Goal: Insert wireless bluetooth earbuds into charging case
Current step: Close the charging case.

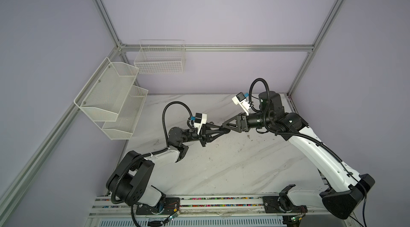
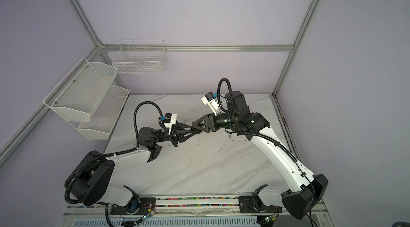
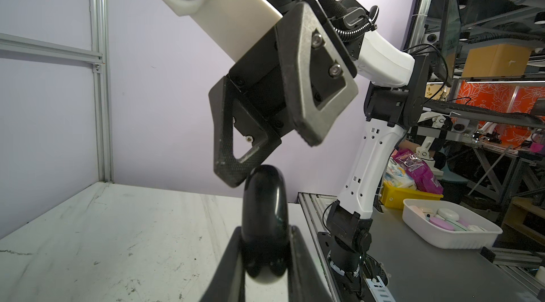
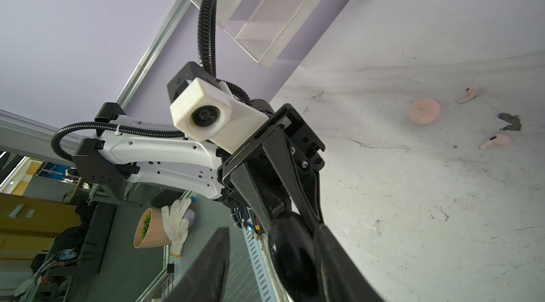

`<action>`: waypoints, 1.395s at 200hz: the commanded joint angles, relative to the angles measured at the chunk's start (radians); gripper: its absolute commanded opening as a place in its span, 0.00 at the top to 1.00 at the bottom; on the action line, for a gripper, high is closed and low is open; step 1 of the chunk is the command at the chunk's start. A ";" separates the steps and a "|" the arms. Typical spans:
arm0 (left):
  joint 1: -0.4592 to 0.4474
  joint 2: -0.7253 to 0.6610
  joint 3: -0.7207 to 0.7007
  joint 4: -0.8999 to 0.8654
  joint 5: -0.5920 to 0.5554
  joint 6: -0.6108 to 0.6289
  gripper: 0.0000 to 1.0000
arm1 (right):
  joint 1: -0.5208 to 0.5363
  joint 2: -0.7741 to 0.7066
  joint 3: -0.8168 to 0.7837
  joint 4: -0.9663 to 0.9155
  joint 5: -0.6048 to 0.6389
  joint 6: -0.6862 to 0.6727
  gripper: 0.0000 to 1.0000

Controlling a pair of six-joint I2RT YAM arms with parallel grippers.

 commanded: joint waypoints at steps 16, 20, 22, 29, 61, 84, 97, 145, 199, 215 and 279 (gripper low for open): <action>0.011 -0.025 -0.024 0.003 0.001 0.047 1.00 | 0.004 -0.066 -0.032 0.017 0.153 -0.103 0.43; 0.012 -0.027 -0.025 0.003 -0.001 0.046 1.00 | 0.004 -0.071 -0.044 0.033 0.161 -0.100 0.43; 0.013 -0.027 -0.025 0.003 -0.002 0.047 1.00 | 0.004 -0.073 -0.047 0.038 0.162 -0.103 0.43; 0.013 -0.033 -0.026 0.002 -0.001 0.048 1.00 | 0.004 -0.074 -0.052 0.047 0.170 -0.114 0.43; 0.013 -0.084 -0.056 -0.019 -0.010 0.058 1.00 | 0.004 -0.099 -0.075 0.067 0.181 -0.141 0.44; 0.011 -0.111 -0.062 -0.092 -0.021 0.089 1.00 | 0.004 -0.128 -0.118 0.114 0.187 -0.116 0.44; 0.009 -0.121 -0.061 -0.138 -0.023 0.104 1.00 | 0.004 -0.134 -0.132 0.139 0.184 -0.113 0.45; 0.006 -0.111 -0.065 -0.127 -0.029 0.098 1.00 | 0.004 -0.056 -0.089 0.192 0.174 -0.148 0.48; 0.007 -0.098 -0.053 -0.140 -0.028 0.110 1.00 | 0.004 -0.050 -0.161 0.227 0.184 -0.161 0.51; 0.007 -0.095 -0.050 -0.140 -0.028 0.109 1.00 | 0.004 -0.058 -0.181 0.236 0.191 -0.161 0.53; 0.008 -0.085 -0.057 -0.095 -0.070 0.089 1.00 | 0.003 -0.081 -0.241 0.341 0.142 -0.155 0.54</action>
